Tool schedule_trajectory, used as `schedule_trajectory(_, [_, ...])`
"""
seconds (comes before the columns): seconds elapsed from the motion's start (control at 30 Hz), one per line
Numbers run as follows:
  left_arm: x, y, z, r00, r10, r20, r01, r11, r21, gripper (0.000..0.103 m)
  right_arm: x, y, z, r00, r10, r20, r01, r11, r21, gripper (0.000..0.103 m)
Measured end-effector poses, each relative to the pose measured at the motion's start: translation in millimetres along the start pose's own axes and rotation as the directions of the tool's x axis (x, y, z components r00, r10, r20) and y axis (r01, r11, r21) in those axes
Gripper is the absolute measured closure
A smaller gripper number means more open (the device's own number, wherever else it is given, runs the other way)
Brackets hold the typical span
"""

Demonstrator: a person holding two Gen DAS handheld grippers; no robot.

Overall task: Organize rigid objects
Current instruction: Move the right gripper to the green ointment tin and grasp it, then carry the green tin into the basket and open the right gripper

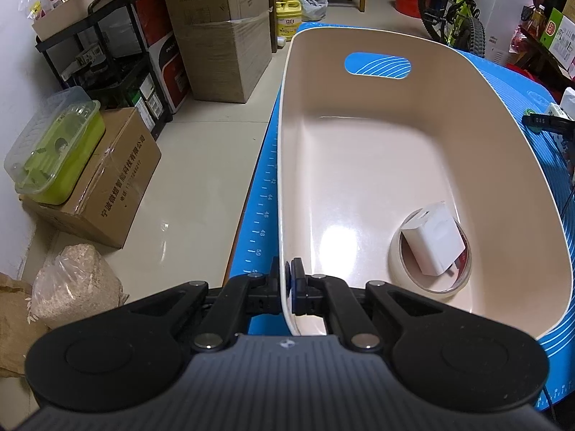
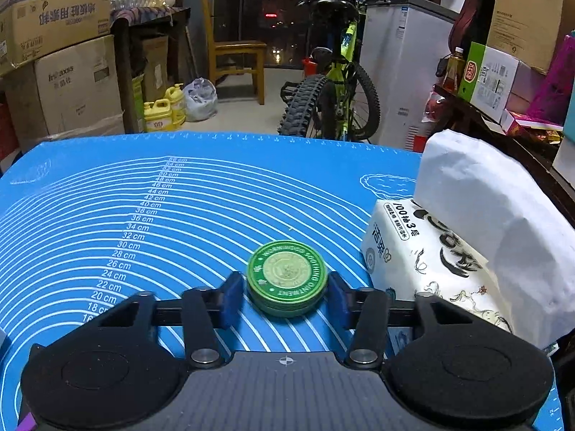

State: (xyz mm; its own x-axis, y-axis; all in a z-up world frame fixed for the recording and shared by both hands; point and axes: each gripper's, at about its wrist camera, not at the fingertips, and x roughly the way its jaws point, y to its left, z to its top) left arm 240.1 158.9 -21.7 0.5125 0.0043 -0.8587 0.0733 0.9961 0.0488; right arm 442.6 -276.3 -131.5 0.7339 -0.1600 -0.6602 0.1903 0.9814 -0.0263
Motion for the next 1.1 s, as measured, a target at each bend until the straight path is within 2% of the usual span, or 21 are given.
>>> schedule_trajectory(0.4, [-2,-2,2,1.0,0.012,0.005,-0.012,1.0,0.005,0.097,-31,12,-7,0.999,0.004,0.043,-0.004,1.0,-0.015,0.049])
schedule_trajectory(0.6, [-2,0,2,1.0,0.015,0.008,-0.015,1.0,-0.001,0.097,-86,35,6,0.988,0.104,0.114,-0.096,0.993,-0.069,0.049])
schedule_trajectory(0.7, [-1,-1,2,1.0,0.019,0.013,-0.019,1.0,-0.007,0.097,-122,55,18,0.971,0.19,0.144,-0.176,0.978,-0.109,0.049])
schedule_trajectory(0.87, [0,-1,4,1.0,0.025,0.016,-0.024,1.0,-0.02,0.097,-177,108,37,0.927,0.337,0.167,-0.297,0.928,-0.224,0.049])
schedule_trajectory(0.93, [0,0,4,0.999,0.026,0.019,-0.026,0.999,-0.024,0.097,-195,133,39,0.908,0.388,0.156,-0.339,0.902,-0.266,0.049])
schedule_trajectory(1.1, [1,3,4,1.0,0.019,0.021,-0.019,0.999,-0.033,0.097,-221,194,31,0.881,0.463,0.091,-0.407,0.843,-0.353,0.049])
